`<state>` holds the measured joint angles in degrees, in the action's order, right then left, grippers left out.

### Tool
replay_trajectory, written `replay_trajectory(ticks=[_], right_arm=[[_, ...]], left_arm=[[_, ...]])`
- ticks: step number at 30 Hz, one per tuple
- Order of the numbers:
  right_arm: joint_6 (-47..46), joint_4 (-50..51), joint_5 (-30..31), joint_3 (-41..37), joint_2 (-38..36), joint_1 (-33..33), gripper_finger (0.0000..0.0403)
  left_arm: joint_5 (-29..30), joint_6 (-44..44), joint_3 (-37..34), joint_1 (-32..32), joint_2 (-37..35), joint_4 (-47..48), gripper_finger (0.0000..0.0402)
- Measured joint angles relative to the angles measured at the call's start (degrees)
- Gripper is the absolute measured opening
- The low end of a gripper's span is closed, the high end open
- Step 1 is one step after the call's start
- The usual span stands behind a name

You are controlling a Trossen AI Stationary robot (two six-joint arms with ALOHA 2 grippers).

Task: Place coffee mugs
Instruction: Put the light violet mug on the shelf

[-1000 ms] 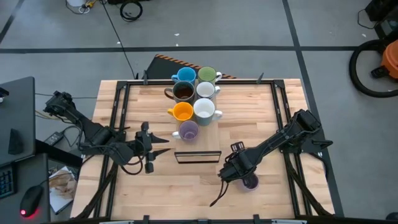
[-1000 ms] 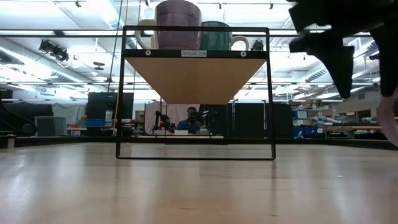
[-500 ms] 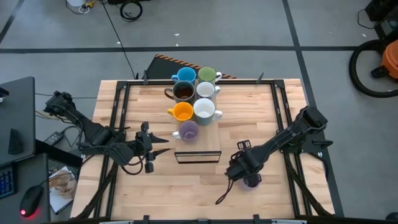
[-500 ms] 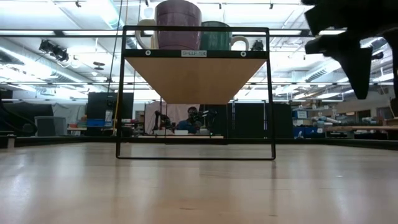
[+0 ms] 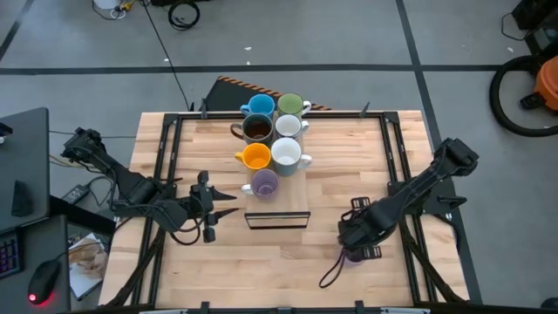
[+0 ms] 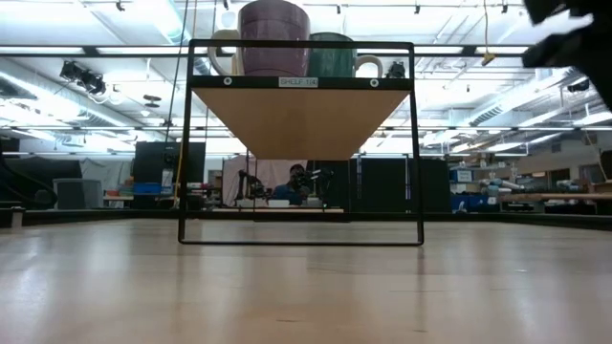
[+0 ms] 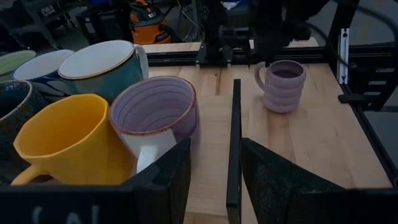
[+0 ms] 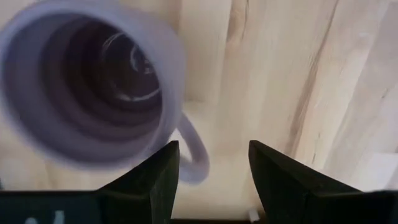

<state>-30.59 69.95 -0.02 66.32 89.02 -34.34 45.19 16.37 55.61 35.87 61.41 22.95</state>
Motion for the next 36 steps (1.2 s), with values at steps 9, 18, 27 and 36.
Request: replay_trajectory(ticks=[9,18,27,36], right_arm=[[-3.6,-1.3,6.1,2.2,-5.8,-4.0,0.0199],[-5.4,-3.1,9.4,8.2,-1.3,-9.6,0.0199],[-4.7,-1.2,6.4,12.0,5.1,-14.5,0.0199],[0.6,-0.7,9.6,9.6,6.8,-19.4,0.0199]], left_arm=[[0.0,-0.3,0.0,0.0,0.0,0.0,0.0144],[0.0,-0.4,0.0,0.0,0.0,0.0,0.0144],[0.0,-0.5,0.0,0.0,0.0,0.0,0.0144],[0.0,-0.6,0.0,0.0,0.1,0.2,0.0144]])
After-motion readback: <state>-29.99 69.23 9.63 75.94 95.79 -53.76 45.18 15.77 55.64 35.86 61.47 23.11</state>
